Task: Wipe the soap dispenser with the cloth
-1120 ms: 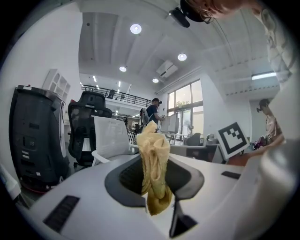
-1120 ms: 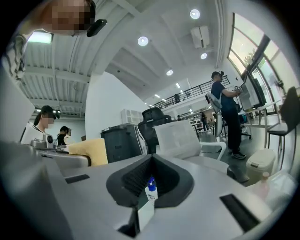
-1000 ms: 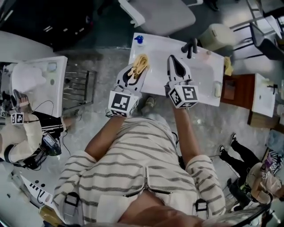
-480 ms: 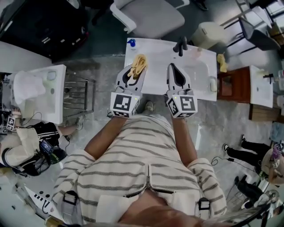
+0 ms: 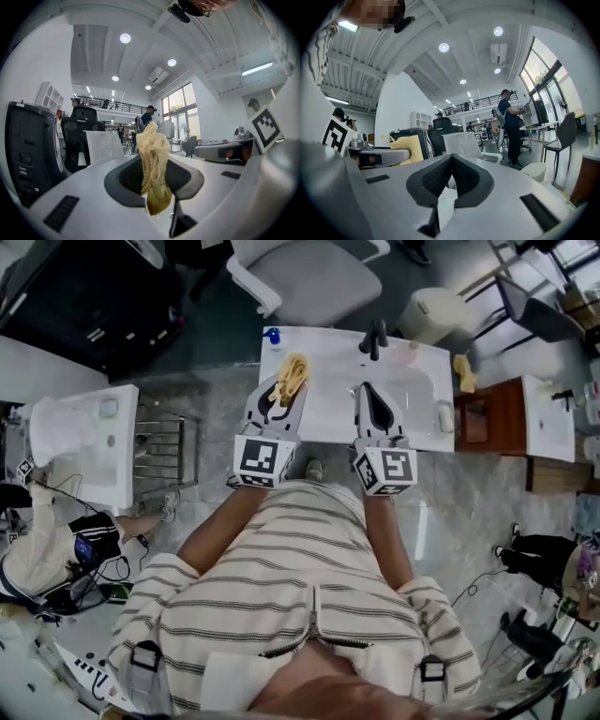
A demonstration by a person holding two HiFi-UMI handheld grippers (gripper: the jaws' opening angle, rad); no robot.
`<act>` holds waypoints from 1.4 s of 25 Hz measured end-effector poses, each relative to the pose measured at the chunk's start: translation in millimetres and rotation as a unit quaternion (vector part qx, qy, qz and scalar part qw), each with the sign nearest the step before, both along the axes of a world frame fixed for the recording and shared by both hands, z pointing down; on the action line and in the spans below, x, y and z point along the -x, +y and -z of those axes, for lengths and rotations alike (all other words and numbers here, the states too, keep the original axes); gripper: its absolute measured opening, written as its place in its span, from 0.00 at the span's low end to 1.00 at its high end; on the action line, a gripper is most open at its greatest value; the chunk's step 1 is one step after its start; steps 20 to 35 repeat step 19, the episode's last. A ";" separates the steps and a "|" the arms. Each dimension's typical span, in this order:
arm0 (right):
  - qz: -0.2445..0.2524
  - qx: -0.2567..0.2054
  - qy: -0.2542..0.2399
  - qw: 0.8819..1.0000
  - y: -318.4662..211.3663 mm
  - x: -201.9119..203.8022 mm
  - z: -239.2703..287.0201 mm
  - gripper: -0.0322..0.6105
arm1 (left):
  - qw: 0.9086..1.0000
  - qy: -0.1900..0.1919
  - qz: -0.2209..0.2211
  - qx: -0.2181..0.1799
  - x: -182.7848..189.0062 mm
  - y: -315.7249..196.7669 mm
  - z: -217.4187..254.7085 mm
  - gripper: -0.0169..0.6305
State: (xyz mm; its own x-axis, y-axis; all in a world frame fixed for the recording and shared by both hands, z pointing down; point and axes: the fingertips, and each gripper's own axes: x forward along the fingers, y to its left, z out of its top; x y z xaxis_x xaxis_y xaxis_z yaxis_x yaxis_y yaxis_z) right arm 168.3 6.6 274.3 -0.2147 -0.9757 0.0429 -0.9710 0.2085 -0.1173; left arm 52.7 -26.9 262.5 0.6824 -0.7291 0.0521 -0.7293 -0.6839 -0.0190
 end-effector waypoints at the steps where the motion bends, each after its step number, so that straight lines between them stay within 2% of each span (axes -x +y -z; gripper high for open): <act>1: 0.000 -0.001 0.001 1.000 -0.4 -0.2 1.3 0.03 | 1.000 0.000 0.000 0.000 -1.0 0.1 0.0 0.18; 35: 0.011 -0.011 0.005 1.000 -7.4 0.1 4.1 0.03 | 1.000 0.006 0.002 -0.004 -2.1 -6.4 -4.3 0.18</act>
